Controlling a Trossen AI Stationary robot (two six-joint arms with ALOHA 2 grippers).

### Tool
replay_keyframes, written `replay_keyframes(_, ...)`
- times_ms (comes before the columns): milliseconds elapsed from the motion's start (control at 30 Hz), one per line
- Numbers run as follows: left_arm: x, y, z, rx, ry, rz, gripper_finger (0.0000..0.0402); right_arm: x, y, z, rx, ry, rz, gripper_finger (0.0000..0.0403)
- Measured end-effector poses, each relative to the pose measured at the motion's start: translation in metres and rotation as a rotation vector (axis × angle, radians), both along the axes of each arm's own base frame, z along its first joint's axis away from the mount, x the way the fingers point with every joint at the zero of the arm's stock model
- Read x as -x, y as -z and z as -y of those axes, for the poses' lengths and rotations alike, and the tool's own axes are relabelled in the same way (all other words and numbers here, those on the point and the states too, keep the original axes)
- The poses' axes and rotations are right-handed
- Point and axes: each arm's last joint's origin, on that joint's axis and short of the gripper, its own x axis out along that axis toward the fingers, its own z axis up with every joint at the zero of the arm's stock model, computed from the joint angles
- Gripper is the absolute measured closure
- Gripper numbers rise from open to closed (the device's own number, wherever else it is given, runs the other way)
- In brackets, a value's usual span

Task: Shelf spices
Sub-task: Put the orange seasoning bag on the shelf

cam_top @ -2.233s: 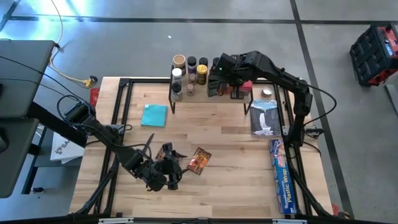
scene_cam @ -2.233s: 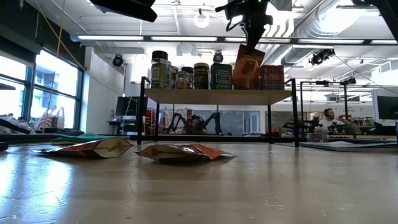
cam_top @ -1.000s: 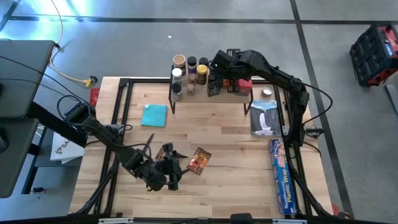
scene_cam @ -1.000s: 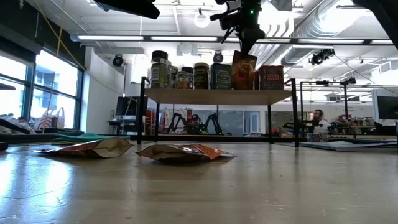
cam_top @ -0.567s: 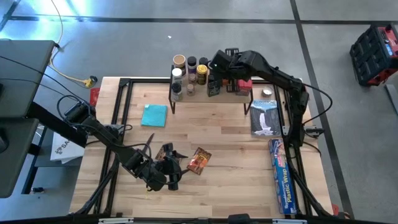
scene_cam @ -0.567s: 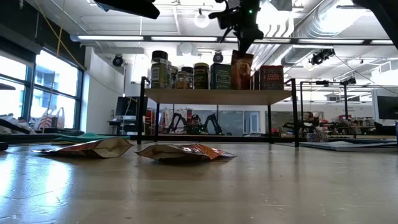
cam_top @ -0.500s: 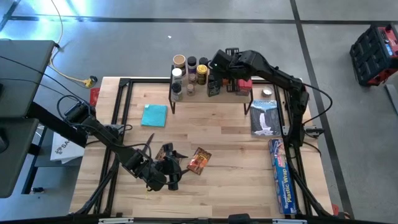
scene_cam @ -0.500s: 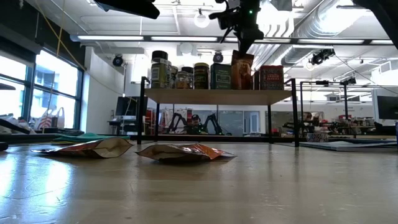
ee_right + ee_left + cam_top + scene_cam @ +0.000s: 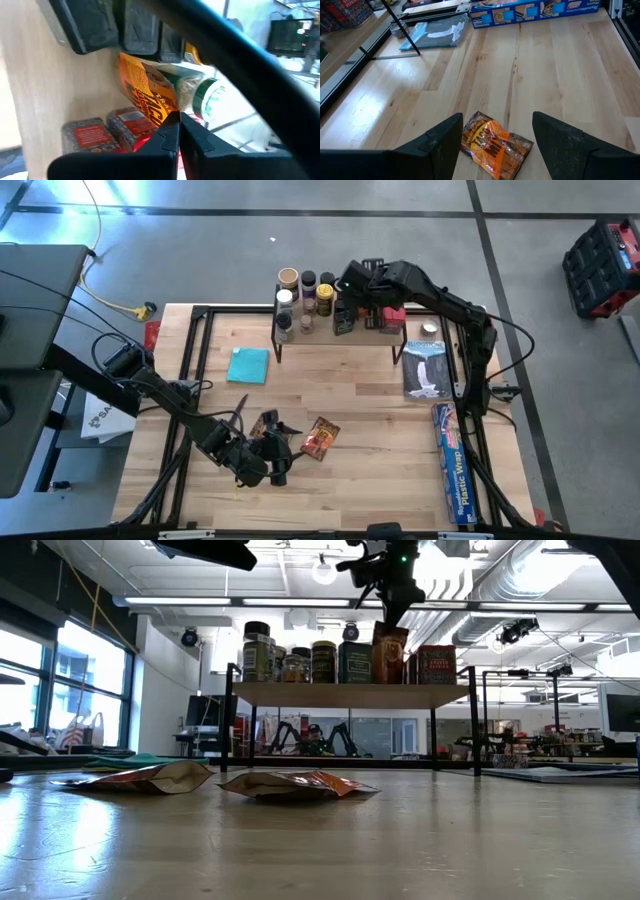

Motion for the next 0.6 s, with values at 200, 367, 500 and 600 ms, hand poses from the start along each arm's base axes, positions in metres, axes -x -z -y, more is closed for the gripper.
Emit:
replay_keyframes(200,0.0,0.0,0.0,0.0,0.0,0.0,0.0165,0.0039,0.001,0.0072,-0.044,0.011,0.013,0.0403)
replay_keyframes(367,0.0,0.0,0.0,0.0,0.0,0.0,0.0165,0.0042,0.0009,0.0077,-0.035,0.019,0.011,0.0403)
replay_keyframes(500,0.0,0.0,0.0,0.0,0.0,0.0,0.0165,0.0037,0.0012,0.0085,-0.061,0.011,0.03,0.0403)
replay_keyframes(600,0.0001,0.0,0.0001,0.001,0.0,0.0,0.0165,0.0041,0.0014,0.0098,-0.076,0.026,0.048,0.0403)
